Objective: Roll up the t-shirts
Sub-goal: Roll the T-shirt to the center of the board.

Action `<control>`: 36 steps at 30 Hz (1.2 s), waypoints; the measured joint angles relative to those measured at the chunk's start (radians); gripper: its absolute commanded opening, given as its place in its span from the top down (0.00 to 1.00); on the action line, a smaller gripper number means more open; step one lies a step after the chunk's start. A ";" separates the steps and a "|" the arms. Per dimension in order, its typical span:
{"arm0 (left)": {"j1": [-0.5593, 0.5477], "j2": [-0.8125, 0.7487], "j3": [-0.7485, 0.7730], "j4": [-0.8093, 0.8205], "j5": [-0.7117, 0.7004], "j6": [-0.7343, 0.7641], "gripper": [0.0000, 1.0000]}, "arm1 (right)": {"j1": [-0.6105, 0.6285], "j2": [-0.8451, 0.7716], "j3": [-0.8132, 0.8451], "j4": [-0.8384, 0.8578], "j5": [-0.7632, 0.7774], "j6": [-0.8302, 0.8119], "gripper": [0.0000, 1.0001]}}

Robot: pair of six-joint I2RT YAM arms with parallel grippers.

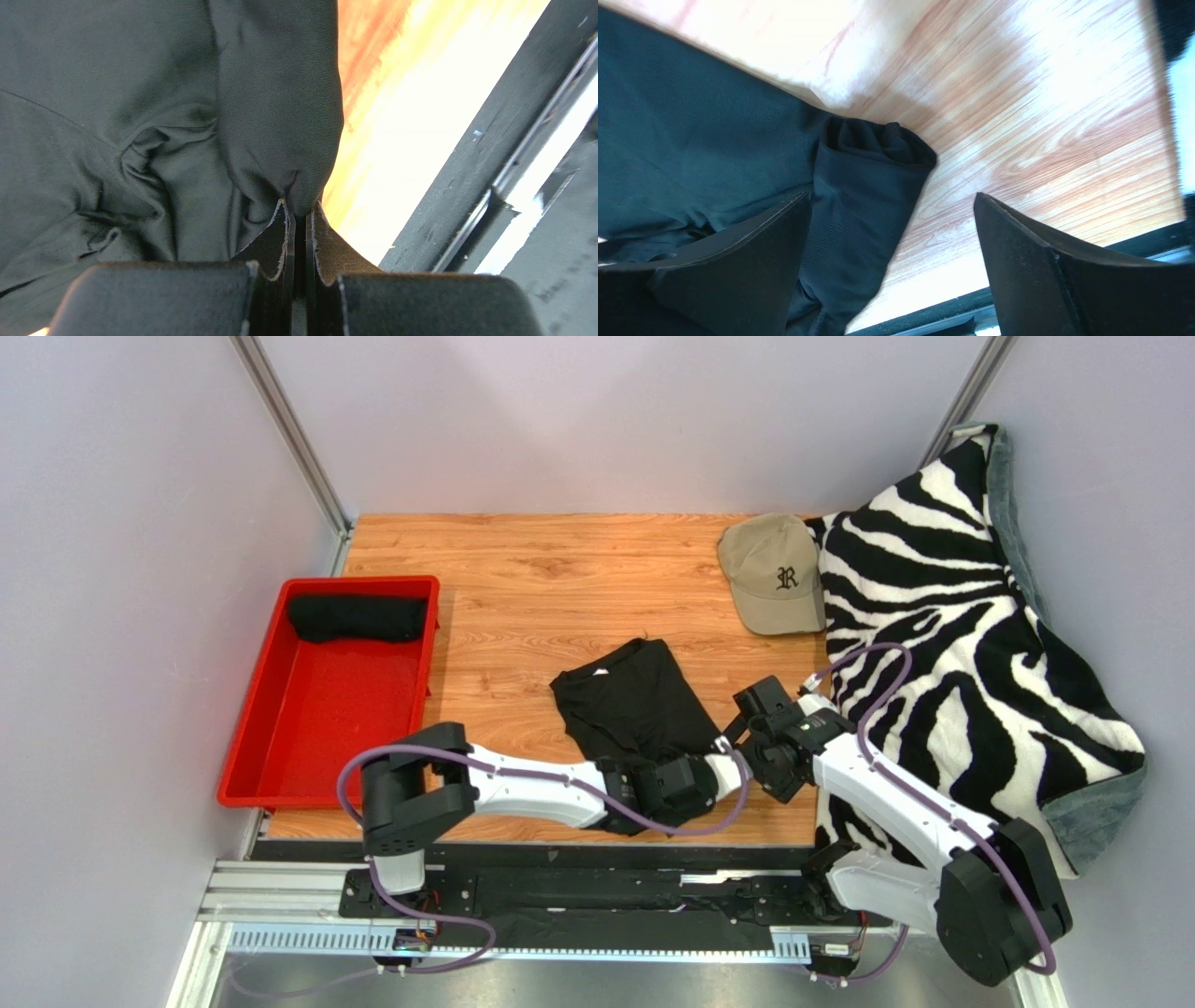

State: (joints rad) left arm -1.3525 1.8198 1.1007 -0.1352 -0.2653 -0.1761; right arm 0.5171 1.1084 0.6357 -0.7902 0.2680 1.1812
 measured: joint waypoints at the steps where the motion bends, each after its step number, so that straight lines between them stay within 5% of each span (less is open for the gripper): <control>1: 0.017 -0.008 -0.003 0.000 0.028 -0.010 0.98 | -0.008 -0.014 0.000 -0.005 0.003 -0.003 0.09; 8: 0.173 -0.026 -0.017 0.037 0.345 -0.135 0.98 | -0.030 -0.111 0.000 -0.022 0.007 -0.021 0.12; 12: 0.255 -0.026 -0.060 0.103 0.526 -0.235 0.99 | -0.029 -0.168 -0.010 -0.006 -0.008 -0.025 0.24; 20: 0.423 -0.002 -0.213 0.333 0.846 -0.500 0.99 | 0.015 -0.184 -0.084 0.063 -0.035 -0.027 0.23; 36: 0.539 0.119 -0.272 0.542 1.152 -0.827 0.99 | 0.173 -0.043 -0.079 0.162 0.012 0.013 0.26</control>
State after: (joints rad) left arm -0.8135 1.9392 0.8288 0.4065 0.8864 -1.0035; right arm 0.6899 1.0653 0.5571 -0.6281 0.2802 1.1946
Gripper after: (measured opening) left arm 0.063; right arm 0.752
